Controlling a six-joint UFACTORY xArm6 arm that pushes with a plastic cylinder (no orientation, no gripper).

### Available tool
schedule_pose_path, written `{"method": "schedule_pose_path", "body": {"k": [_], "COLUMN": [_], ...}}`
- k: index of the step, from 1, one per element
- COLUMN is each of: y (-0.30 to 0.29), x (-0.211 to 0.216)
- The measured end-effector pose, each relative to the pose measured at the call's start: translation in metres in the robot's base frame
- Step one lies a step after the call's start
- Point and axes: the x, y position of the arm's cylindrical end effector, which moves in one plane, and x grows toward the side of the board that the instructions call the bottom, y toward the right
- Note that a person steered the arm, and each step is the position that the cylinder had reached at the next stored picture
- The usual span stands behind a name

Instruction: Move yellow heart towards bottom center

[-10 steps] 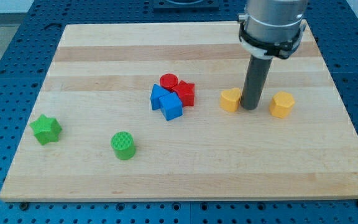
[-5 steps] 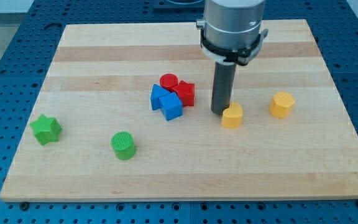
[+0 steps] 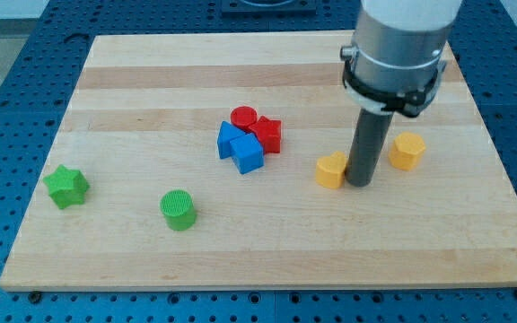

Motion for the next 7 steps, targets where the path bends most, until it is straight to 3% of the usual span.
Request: {"method": "schedule_pose_path", "body": {"k": [1,3,6,7], "y": [0.0,0.003,-0.092,-0.092], "x": [0.002,-0.047,0.03,0.015]}}
